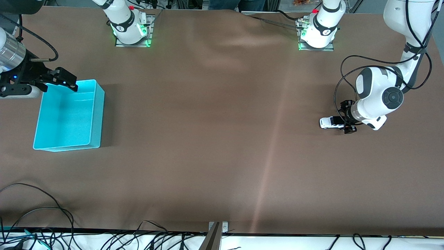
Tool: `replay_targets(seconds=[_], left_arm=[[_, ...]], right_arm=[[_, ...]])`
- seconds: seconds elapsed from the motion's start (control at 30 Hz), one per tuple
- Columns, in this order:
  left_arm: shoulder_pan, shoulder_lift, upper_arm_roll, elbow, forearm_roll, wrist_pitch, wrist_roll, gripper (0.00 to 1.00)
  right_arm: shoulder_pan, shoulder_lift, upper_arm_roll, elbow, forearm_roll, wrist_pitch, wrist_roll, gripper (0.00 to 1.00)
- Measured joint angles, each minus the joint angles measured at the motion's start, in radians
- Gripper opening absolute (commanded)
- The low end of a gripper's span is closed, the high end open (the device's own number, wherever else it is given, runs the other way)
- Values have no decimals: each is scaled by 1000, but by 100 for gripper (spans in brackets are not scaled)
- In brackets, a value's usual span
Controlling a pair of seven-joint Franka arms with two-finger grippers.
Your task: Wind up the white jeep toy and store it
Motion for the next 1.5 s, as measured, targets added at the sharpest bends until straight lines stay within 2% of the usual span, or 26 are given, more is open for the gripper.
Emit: replay_targets(seconds=[0.1,0.23,0.37,0.47,0.5,0.93,1.2,1.5], left_arm=[[0,1,-1,0,0,0,0,76],[0,7,-2,0,0,0,0,62],[0,11,-3,0,0,3,0,36],[0,10,-4,3,0,7,0,22],[0,10,-4,5,0,7,0,21],[-29,5,-31,39,0,6,-5,21],[-78,-4,-104,45,0,-1,-94,21],[-175,12,-118,33,4,18,-252,21]], right_arm=[[0,0,0,0,0,-14,0,100],[0,0,0,0,0,-21,0,100],[0,0,0,0,0,-23,0,100],[0,0,0,0,0,-24,0,100],[0,0,0,0,0,-24,0,100],[0,0,0,0,0,-27,0,100],[0,0,0,0,0,-27,0,100],[0,0,0,0,0,-27,0,100]])
